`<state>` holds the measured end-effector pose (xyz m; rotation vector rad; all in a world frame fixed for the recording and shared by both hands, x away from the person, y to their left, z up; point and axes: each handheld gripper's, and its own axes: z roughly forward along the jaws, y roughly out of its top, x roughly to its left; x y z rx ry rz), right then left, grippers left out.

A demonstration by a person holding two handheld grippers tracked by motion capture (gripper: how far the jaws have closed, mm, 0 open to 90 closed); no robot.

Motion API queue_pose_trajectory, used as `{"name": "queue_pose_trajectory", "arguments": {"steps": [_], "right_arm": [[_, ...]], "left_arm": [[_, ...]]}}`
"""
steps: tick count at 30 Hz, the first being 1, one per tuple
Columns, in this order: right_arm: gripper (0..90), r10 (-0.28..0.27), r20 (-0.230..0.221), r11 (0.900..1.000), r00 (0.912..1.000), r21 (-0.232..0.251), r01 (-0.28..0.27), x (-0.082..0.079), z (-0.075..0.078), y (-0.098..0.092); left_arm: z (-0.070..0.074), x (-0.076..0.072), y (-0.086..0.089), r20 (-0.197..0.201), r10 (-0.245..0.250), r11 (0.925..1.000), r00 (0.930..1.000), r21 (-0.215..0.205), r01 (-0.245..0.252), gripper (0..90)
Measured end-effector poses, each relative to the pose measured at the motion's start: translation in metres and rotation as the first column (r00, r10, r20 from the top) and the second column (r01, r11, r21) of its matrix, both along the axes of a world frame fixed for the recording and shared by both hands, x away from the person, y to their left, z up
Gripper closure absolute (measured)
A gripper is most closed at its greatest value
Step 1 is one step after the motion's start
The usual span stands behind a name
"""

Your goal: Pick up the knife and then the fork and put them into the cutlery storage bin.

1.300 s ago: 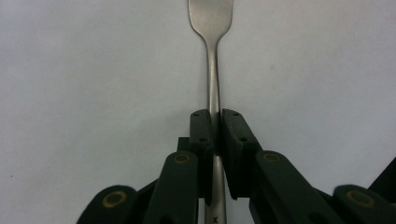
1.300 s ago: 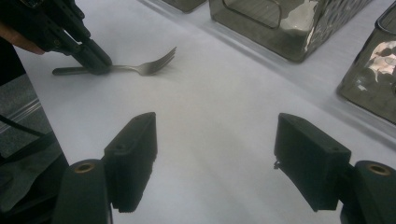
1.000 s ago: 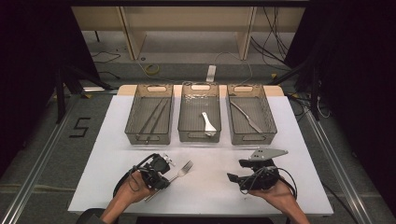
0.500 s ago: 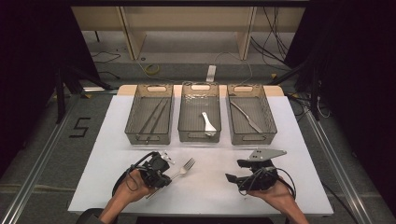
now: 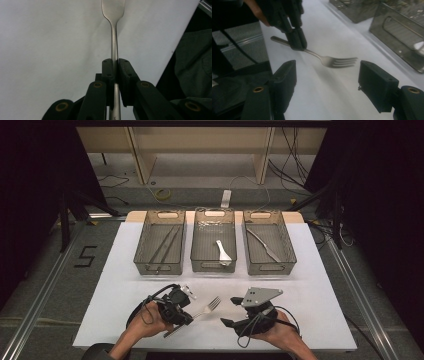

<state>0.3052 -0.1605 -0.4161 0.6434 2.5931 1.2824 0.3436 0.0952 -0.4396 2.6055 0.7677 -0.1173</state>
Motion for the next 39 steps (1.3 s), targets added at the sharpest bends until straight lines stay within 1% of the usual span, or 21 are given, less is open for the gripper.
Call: {"name": "queue_pose_trajectory", "arguments": {"steps": [2, 4, 6, 9, 12, 15, 16, 17, 18, 20, 22, 24, 27, 29, 30, 32, 33, 34, 36, 38, 39], "right_arm": [[32.1, 0.030, 0.010, 0.999, 0.9995, -0.020, -0.030, -0.002, -0.002, 0.006], [32.2, 0.045, 0.019, 0.998, 0.9988, -0.041, -0.044, -0.004, -0.003, 0.011], [32.4, 0.063, 0.039, 0.995, 0.9972, -0.076, -0.060, -0.005, -0.006, 0.016], [32.9, 0.097, 0.050, 0.989, 0.9941, -0.113, -0.091, -0.007, -0.009, 0.024], [33.9, 0.130, 0.075, 0.981, 0.9886, -0.156, -0.117, -0.009, -0.013, 0.031], [35.7, 0.168, 0.097, 0.968, 0.9811, -0.205, -0.145, -0.011, -0.018, 0.040], [36.2, 0.184, 0.100, 0.962, 0.9779, -0.225, -0.157, -0.011, -0.019, 0.042], [37.0, 0.190, 0.105, 0.959, 0.9762, -0.234, -0.161, -0.011, -0.021, 0.045], [38.0, 0.211, 0.119, 0.950, 0.9703, -0.259, -0.174, -0.011, -0.023, 0.047], [40.1, 0.236, 0.118, 0.937, 0.9645, -0.291, -0.194, -0.011, -0.026, 0.051], [42.3, 0.255, 0.114, 0.929, 0.9601, -0.304, -0.211, -0.009, -0.030, 0.053], [44.0, 0.256, 0.119, 0.926, 0.9594, -0.317, -0.207, -0.009, -0.033, 0.056], [47.7, 0.278, 0.118, 0.912, 0.9532, -0.343, -0.224, -0.010, -0.038, 0.060], [50.7, 0.298, 0.124, 0.901, 0.9466, -0.364, -0.236, -0.010, -0.039, 0.061], [52.3, 0.295, 0.123, 0.900, 0.9476, -0.369, -0.232, -0.010, -0.040, 0.061], [56.7, 0.302, 0.119, 0.898, 0.9460, -0.370, -0.239, -0.010, -0.041, 0.061], [58.0, 0.312, 0.120, 0.894, 0.9424, -0.373, -0.249, -0.010, -0.042, 0.061], [59.8, 0.314, 0.125, 0.890, 0.9410, -0.384, -0.246, -0.011, -0.042, 0.061], [63.9, 0.324, 0.132, 0.886, 0.9369, -0.390, -0.251, -0.012, -0.044, 0.061], [69.7, 0.344, 0.138, 0.878, 0.9288, -0.397, -0.267, -0.013, -0.045, 0.062], [73.0, 0.348, 0.154, 0.877, 0.9247, -0.402, -0.263, -0.014, -0.045, 0.062]], "left_arm": [[0.000, 0.000, -0.004, -0.011, -0.009, 0.9999, 0.9999, -0.009, 0.009, 83.2], [0.001, 0.000, -0.008, -0.021, -0.032, 0.9995, 0.9993, -0.001, 0.032, 83.2], [0.003, 0.000, -0.012, -0.035, -0.046, 0.9989, 0.9983, -0.008, 0.046, 83.2], [0.004, -0.001, -0.018, -0.045, -0.071, 0.9975, 0.9965, -0.012, 0.070, 83.2], [0.005, -0.002, -0.021, -0.054, -0.088, 0.9962, 0.9947, -0.006, 0.087, 83.2], [0.005, -0.003, -0.025, -0.062, -0.103, 0.9947, 0.9928, -0.003, 0.103, 83.2], [0.006, -0.003, -0.026, -0.059, -0.111, 0.9938, 0.9920, 0.002, 0.111, 83.2], [0.006, -0.004, -0.027, -0.062, -0.117, 0.9930, 0.9911, 0.003, 0.118, 83.2], [0.007, -0.004, -0.028, -0.062, -0.121, 0.9927, 0.9907, 0.002, 0.121, 83.2], [0.008, -0.005, -0.030, -0.069, -0.134, 0.9909, 0.9885, 0.002, 0.135, 83.2], [0.009, -0.004, -0.032, -0.072, -0.139, 0.9902, 0.9877, 0.002, 0.140, 83.2], [0.008, -0.004, -0.034, -0.076, -0.147, 0.9890, 0.9863, 0.008, 0.148, 83.2], [0.008, -0.004, -0.036, -0.079, -0.162, 0.9866, 0.9837, 0.008, 0.163, 83.1], [0.009, -0.004, -0.037, -0.084, -0.162, 0.9867, 0.9833, 0.002, 0.162, 83.1], [0.009, -0.004, -0.037, -0.084, -0.162, 0.9866, 0.9832, 0.002, 0.163, 83.1], [0.009, -0.004, -0.039, -0.090, -0.170, 0.9853, 0.9814, 0.006, 0.171, 83.1], [0.009, -0.004, -0.039, -0.090, -0.177, 0.9839, 0.9800, 0.006, 0.179, 83.1], [0.008, -0.004, -0.040, -0.097, -0.181, 0.9834, 0.9788, 0.001, 0.182, 83.1], [0.008, -0.005, -0.041, -0.099, -0.182, 0.9833, 0.9783, -0.007, 0.182, 83.1], [0.008, -0.005, -0.041, -0.107, -0.193, 0.9812, 0.9754, -0.013, 0.193, 83.1], [0.008, -0.006, -0.041, -0.108, -0.196, 0.9805, 0.9746, -0.014, 0.196, 83.1]]}}
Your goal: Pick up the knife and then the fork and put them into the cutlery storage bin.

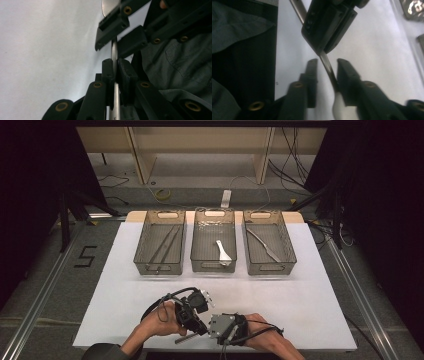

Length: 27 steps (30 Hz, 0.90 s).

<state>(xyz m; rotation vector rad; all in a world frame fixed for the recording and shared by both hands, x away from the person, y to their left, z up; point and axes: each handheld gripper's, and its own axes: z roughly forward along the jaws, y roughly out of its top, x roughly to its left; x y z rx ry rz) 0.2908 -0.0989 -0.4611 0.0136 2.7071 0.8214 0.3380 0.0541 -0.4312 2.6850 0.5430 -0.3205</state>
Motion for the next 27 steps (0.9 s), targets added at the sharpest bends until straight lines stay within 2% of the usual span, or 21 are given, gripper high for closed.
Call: {"name": "queue_pose_trajectory", "arguments": {"steps": [2, 3, 5, 6, 9, 11, 14, 16, 17, 18, 20, 21, 23, 24, 25, 26, 27], "right_arm": [[78.7, 0.010, 0.032, 1.000, 0.9994, -0.009, -0.009, -0.002, 0.000, 0.000], [80.2, 0.031, 0.033, 0.999, 0.9990, -0.018, -0.030, -0.003, 0.000, 0.000], [84.8, 0.079, 0.050, 0.995, 0.9956, -0.060, -0.076, -0.004, -0.001, -0.001], [86.6, 0.098, 0.056, 0.993, 0.9936, -0.076, -0.093, -0.006, -0.001, -0.001], [87.4, 0.127, 0.072, 0.989, 0.9893, -0.082, -0.121, -0.007, -0.001, -0.001], [87.7, 0.127, 0.085, 0.989, 0.9882, -0.090, -0.119, -0.008, 0.000, -0.002], [87.9, 0.123, 0.094, 0.987, 0.9879, -0.114, -0.112, -0.006, -0.001, -0.005], [87.9, 0.098, 0.089, 0.989, 0.9913, -0.117, -0.087, -0.004, -0.002, -0.007], [87.9, 0.098, 0.100, 0.989, 0.9902, -0.117, -0.086, -0.002, -0.002, -0.008], [87.9, 0.082, 0.086, 0.991, 0.9929, -0.117, -0.071, -0.001, -0.001, -0.009], [88.0, 0.059, 0.090, 0.993, 0.9942, -0.110, -0.049, 0.002, 0.001, -0.012], [88.0, 0.050, 0.099, 0.994, 0.9938, -0.101, -0.040, 0.004, 0.001, -0.014], [88.0, 0.021, 0.106, 0.995, 0.9941, -0.101, -0.011, 0.008, 0.002, -0.020], [88.0, -0.003, 0.091, 0.995, 0.9958, -0.098, 0.012, 0.009, 0.002, -0.022], [88.0, -0.011, 0.095, 0.995, 0.9954, -0.094, 0.020, 0.011, 0.003, -0.024], [88.0, -0.030, 0.085, 0.995, 0.9959, -0.092, 0.037, 0.012, 0.004, -0.027], [88.0, -0.021, 0.089, 0.996, 0.9958, -0.089, 0.029, 0.013, 0.004, -0.028]], "left_arm": [[-0.001, 0.000, 0.000, -0.004, -0.006, 1.0000, 1.0000, -0.004, 0.006, 83.1], [-0.001, 0.000, -0.001, -0.009, -0.013, 0.9999, 0.9999, -0.006, 0.013, 83.0], [0.000, -0.001, -0.001, 0.003, -0.040, 0.9990, 0.9992, -0.020, 0.040, 82.8], [0.000, -0.001, 0.000, -0.004, -0.038, 0.9990, 0.9993, -0.025, 0.038, 82.7], [0.001, -0.001, 0.000, -0.009, -0.043, 0.9988, 0.9991, -0.026, 0.042, 82.2], [0.000, 0.000, 0.001, 0.000, -0.024, 0.9982, 0.9997, -0.055, 0.024, 80.7], [0.001, 0.004, 0.007, 0.007, 0.007, 0.9964, 1.0000, -0.084, -0.007, 68.5], [0.003, 0.005, 0.010, 0.027, 0.040, 0.9919, 0.9988, -0.121, -0.037, 60.6], [0.004, 0.007, 0.013, 0.043, 0.046, 0.9899, 0.9980, -0.136, -0.040, 57.3], [0.006, 0.007, 0.015, 0.059, 0.070, 0.9863, 0.9958, -0.154, -0.060, 53.9], [0.009, 0.009, 0.019, 0.097, 0.108, 0.9764, 0.9893, -0.198, -0.087, 48.9], [0.010, 0.009, 0.022, 0.117, 0.143, 0.9706, 0.9828, -0.211, -0.116, 45.6], [0.013, 0.010, 0.027, 0.149, 0.183, 0.9591, 0.9718, -0.245, -0.143, 38.7], [0.014, 0.010, 0.029, 0.160, 0.203, 0.9504, 0.9660, -0.270, -0.155, 37.8], [0.015, 0.010, 0.031, 0.187, 0.222, 0.9441, 0.9568, -0.287, -0.163, 35.9], [0.016, 0.010, 0.032, 0.197, 0.230, 0.9405, 0.9529, -0.296, -0.166, 33.7], [0.017, 0.010, 0.034, 0.213, 0.248, 0.9344, 0.9451, -0.310, -0.175, 32.2]]}}
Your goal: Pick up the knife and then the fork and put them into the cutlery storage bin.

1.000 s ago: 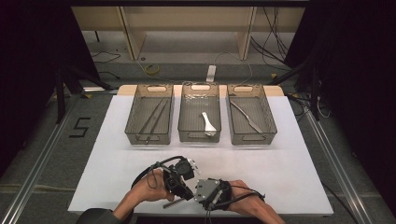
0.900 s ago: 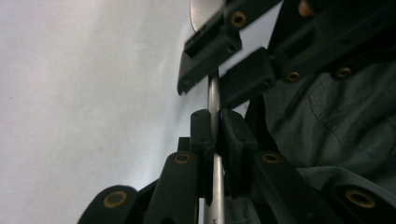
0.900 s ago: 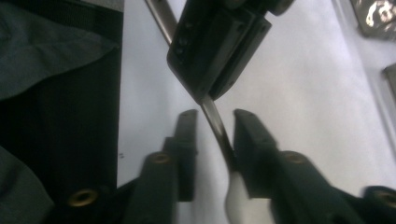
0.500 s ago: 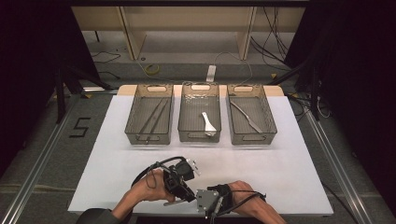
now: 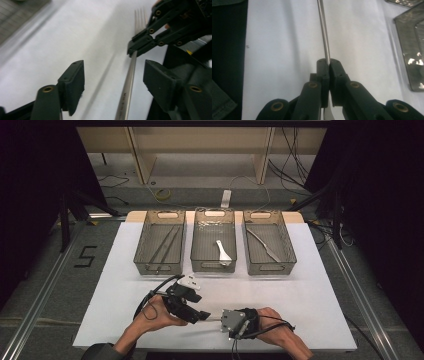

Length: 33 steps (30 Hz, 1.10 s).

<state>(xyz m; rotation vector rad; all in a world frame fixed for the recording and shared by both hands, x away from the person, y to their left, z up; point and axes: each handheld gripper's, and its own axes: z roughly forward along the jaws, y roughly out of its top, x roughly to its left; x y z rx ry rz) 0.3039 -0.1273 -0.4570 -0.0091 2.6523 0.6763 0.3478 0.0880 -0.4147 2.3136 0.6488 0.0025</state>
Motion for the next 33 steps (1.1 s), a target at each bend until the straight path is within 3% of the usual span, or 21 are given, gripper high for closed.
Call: {"name": "queue_pose_trajectory", "arguments": {"steps": [6, 9, 14, 19, 25, 27, 32, 33], "right_arm": [[87.9, -0.055, -0.001, 0.998, 0.9985, 0.017, 0.055, 0.008, 0.003, -0.012], [87.9, -0.079, 0.006, 0.996, 0.9969, 0.033, 0.079, 0.014, 0.006, -0.021], [87.9, -0.147, -0.001, 0.988, 0.9891, 0.055, 0.147, 0.024, 0.009, -0.037], [88.0, -0.206, -0.016, 0.974, 0.9784, 0.087, 0.207, 0.032, 0.013, -0.050], [88.0, -0.284, -0.032, 0.948, 0.9583, 0.142, 0.286, 0.040, 0.020, -0.060], [87.9, -0.311, -0.050, 0.935, 0.9490, 0.164, 0.315, 0.043, 0.022, -0.064], [87.9, -0.365, -0.077, 0.907, 0.9278, 0.194, 0.373, 0.050, 0.025, -0.076], [87.9, -0.377, -0.083, 0.900, 0.9223, 0.202, 0.386, 0.050, 0.026, -0.078]], "left_arm": [[0.002, -0.003, 0.009, 0.079, 0.051, 0.9976, 0.9956, -0.051, -0.048, 26.3], [0.005, -0.002, 0.019, 0.118, 0.110, 0.9898, 0.9869, -0.103, -0.098, 25.1], [0.007, -0.001, 0.032, 0.137, 0.181, 0.9720, 0.9739, -0.176, -0.156, 23.5], [0.004, -0.001, 0.037, 0.144, 0.212, 0.9658, 0.9667, -0.182, -0.184, 21.2], [0.005, -0.001, 0.041, 0.159, 0.247, 0.9531, 0.9558, -0.218, -0.210, 20.3], [0.005, 0.000, 0.042, 0.153, 0.256, 0.9486, 0.9545, -0.230, -0.217, 20.2], [0.005, -0.001, 0.045, 0.163, 0.273, 0.9421, 0.9480, -0.245, -0.229, 19.9], [0.005, -0.001, 0.046, 0.165, 0.270, 0.9435, 0.9486, -0.242, -0.227, 19.9]]}}
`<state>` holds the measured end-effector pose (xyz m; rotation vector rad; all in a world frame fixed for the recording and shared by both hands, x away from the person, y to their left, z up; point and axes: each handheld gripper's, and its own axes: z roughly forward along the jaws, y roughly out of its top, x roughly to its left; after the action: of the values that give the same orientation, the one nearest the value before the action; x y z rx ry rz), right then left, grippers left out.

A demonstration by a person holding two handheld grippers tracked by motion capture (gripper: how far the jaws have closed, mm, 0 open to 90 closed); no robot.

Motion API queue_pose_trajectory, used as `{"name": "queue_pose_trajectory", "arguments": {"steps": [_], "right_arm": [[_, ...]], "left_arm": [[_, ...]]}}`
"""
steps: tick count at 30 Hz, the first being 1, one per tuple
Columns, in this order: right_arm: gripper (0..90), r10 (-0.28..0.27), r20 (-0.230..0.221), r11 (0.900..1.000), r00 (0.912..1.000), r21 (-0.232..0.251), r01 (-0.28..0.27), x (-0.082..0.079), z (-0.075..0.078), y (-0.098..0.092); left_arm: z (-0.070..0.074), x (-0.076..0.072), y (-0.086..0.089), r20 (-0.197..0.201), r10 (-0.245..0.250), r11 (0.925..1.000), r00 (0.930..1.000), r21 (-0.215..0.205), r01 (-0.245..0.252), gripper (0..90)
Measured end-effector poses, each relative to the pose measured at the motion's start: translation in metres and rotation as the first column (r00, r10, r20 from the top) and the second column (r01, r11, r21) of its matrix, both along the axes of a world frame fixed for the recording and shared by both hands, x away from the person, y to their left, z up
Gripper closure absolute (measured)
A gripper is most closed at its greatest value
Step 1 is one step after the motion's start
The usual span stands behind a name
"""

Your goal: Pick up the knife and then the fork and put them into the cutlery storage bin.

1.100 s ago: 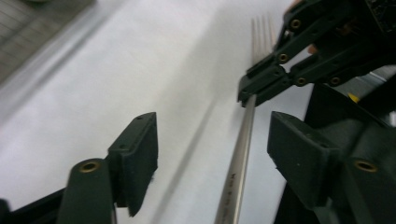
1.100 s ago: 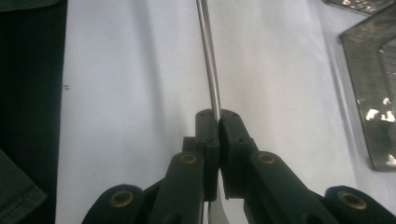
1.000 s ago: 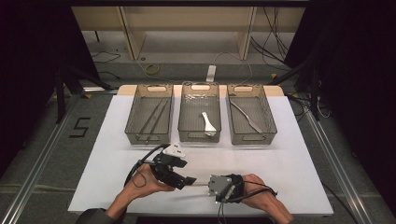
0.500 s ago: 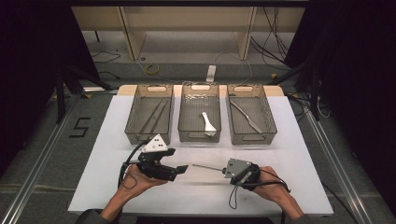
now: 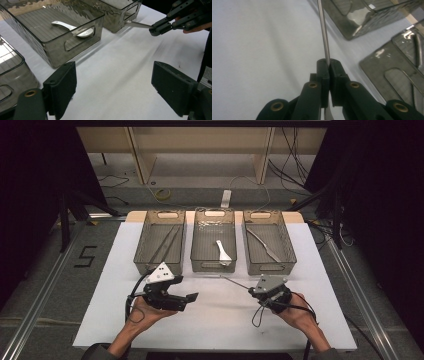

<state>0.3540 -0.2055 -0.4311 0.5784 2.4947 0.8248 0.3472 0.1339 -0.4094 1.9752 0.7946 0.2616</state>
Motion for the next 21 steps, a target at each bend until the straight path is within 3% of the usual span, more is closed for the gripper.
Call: {"name": "queue_pose_trajectory", "arguments": {"steps": [4, 11, 17, 21], "right_arm": [[87.9, -0.052, -0.002, 0.998, 0.9987, 0.031, 0.052, 0.005, 0.007, -0.010], [87.9, -0.126, -0.031, 0.987, 0.9915, 0.099, 0.129, 0.018, 0.018, -0.024], [87.9, -0.176, -0.041, 0.977, 0.9836, 0.113, 0.179, 0.030, 0.027, -0.031], [87.9, -0.207, -0.056, 0.969, 0.9767, 0.128, 0.213, 0.040, 0.033, -0.035]], "left_arm": [[0.000, -0.001, 0.006, -0.004, 0.010, 0.9999, 0.9999, -0.006, -0.010, 19.9], [0.001, -0.006, 0.014, 0.012, 0.023, 0.9996, 0.9997, -0.017, -0.023, 19.8], [0.000, -0.008, 0.021, 0.013, 0.041, 0.9986, 0.9991, -0.035, -0.040, 19.5], [-0.003, -0.010, 0.021, 0.009, 0.030, 0.9995, 0.9995, -0.011, -0.030, 18.8]]}}
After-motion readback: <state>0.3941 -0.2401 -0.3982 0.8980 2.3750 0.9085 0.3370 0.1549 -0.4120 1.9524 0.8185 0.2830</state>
